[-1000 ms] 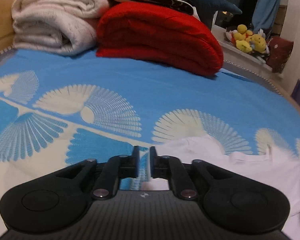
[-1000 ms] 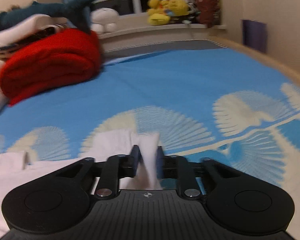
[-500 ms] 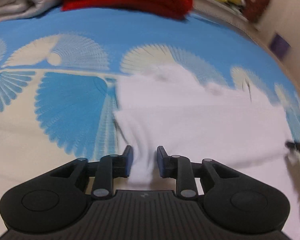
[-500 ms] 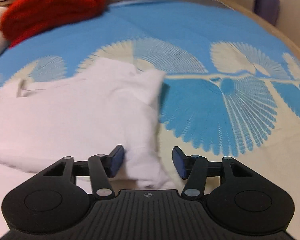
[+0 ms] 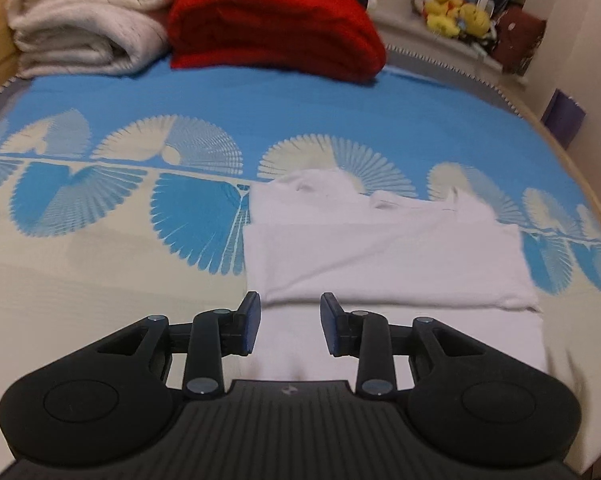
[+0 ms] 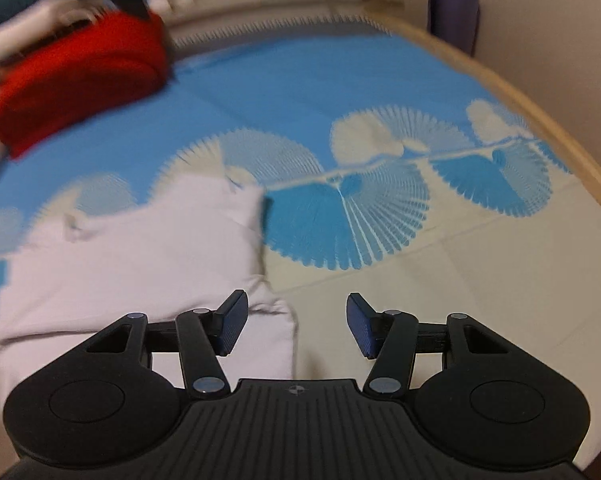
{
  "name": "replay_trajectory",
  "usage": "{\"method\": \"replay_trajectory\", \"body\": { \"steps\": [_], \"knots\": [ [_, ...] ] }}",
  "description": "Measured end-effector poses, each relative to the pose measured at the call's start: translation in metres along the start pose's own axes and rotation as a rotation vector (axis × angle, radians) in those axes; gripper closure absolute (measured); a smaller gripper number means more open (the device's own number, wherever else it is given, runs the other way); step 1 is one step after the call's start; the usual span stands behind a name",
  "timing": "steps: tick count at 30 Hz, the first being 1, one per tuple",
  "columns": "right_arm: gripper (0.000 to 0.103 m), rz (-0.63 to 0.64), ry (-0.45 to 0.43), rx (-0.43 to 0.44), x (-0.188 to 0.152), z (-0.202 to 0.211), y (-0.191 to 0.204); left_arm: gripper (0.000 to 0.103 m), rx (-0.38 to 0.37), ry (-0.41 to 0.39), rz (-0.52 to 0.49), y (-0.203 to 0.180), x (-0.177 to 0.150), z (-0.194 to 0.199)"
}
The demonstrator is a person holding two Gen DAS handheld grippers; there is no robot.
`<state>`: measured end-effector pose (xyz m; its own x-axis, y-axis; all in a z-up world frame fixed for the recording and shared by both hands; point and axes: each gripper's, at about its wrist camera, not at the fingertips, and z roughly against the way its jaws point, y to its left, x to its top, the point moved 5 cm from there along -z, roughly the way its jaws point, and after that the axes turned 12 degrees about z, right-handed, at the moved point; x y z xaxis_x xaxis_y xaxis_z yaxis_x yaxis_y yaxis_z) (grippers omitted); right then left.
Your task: Fold small clothes
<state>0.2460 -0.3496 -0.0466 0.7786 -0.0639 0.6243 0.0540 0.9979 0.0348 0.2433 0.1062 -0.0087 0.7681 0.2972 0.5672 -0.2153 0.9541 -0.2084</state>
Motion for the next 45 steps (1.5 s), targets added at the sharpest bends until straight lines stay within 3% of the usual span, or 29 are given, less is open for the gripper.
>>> {"method": "replay_trajectory", "body": {
  "steps": [5, 8, 11, 13, 15, 16, 17, 19, 21, 24, 25, 26, 29, 31, 32, 33, 34, 41, 42, 44, 45],
  "knots": [
    [0.046, -0.006, -0.128, 0.095, -0.039, 0.078, -0.003, 0.062, -0.016, -0.023, -0.008, 0.000, -0.067, 0.061],
    [0.046, 0.023, -0.137, 0.114, -0.080, 0.098, -0.003, 0.061, -0.013, -0.025, -0.041, 0.005, -0.110, 0.075],
    [0.046, 0.058, -0.089, 0.097, -0.126, 0.093, 0.000, 0.057, 0.017, -0.023, -0.028, 0.022, -0.149, 0.065],
    [0.047, 0.049, -0.037, 0.073, -0.157, 0.077, -0.001, 0.057, 0.043, 0.020, 0.017, 0.037, -0.171, 0.051],
    [0.049, 0.059, 0.086, 0.044, -0.182, 0.053, 0.000, 0.057, 0.111, 0.095, 0.046, 0.050, -0.185, 0.029],
    [0.049, 0.023, 0.125, 0.034, -0.187, 0.044, -0.003, 0.056, 0.121, 0.111, 0.051, 0.054, -0.187, 0.022],
    [0.050, -0.009, 0.133, 0.048, -0.188, 0.038, -0.005, 0.048, 0.120, 0.123, 0.048, 0.057, -0.187, 0.016],
    [0.049, 0.018, 0.150, 0.050, -0.188, 0.026, -0.004, 0.040, 0.131, 0.141, 0.045, 0.063, -0.190, 0.009],
    [0.047, 0.072, 0.176, -0.003, -0.191, 0.017, -0.003, 0.040, 0.143, 0.174, 0.082, 0.071, -0.191, 0.003],
    [0.047, 0.022, 0.239, 0.038, -0.198, 0.007, -0.004, 0.042, 0.112, 0.221, 0.144, 0.081, -0.195, -0.002],
    [0.047, 0.015, 0.254, 0.052, -0.198, 0.004, -0.004, 0.049, 0.108, 0.233, 0.141, 0.081, -0.196, -0.004],
    [0.047, 0.021, 0.269, 0.059, -0.200, 0.001, -0.003, 0.065, 0.111, 0.244, 0.125, 0.080, -0.198, -0.005],
    [0.047, 0.069, 0.284, 0.053, -0.206, 0.000, 0.004, 0.092, 0.143, 0.249, 0.055, 0.074, -0.203, -0.006],
    [0.052, 0.085, 0.283, 0.057, -0.207, 0.001, 0.007, 0.097, 0.121, 0.247, 0.050, 0.073, -0.205, -0.004],
    [0.062, 0.087, 0.281, 0.062, -0.207, 0.001, 0.008, 0.097, 0.115, 0.240, 0.049, 0.073, -0.204, -0.002],
    [0.092, 0.087, 0.275, 0.074, -0.206, 0.002, 0.009, 0.098, 0.115, 0.233, 0.048, 0.073, -0.204, 0.001],
    [0.099, 0.085, 0.270, 0.087, -0.205, 0.003, 0.010, 0.098, 0.112, 0.223, 0.056, 0.074, -0.203, 0.004],
    [0.099, 0.027, 0.204, 0.068, -0.197, 0.014, -0.001, 0.096, 0.092, 0.232, 0.113, 0.077, -0.204, 0.012],
    [0.098, 0.021, 0.217, 0.060, -0.199, 0.012, -0.003, 0.092, 0.102, 0.243, 0.122, 0.079, -0.205, 0.011],
    [0.093, 0.015, 0.253, 0.046, -0.205, 0.007, -0.005, 0.074, 0.126, 0.247, 0.139, 0.083, -0.206, 0.010],
    [0.088, 0.014, 0.275, 0.046, -0.209, 0.003, -0.004, 0.073, 0.130, 0.250, 0.145, 0.084, -0.207, 0.009]
  ]
}}
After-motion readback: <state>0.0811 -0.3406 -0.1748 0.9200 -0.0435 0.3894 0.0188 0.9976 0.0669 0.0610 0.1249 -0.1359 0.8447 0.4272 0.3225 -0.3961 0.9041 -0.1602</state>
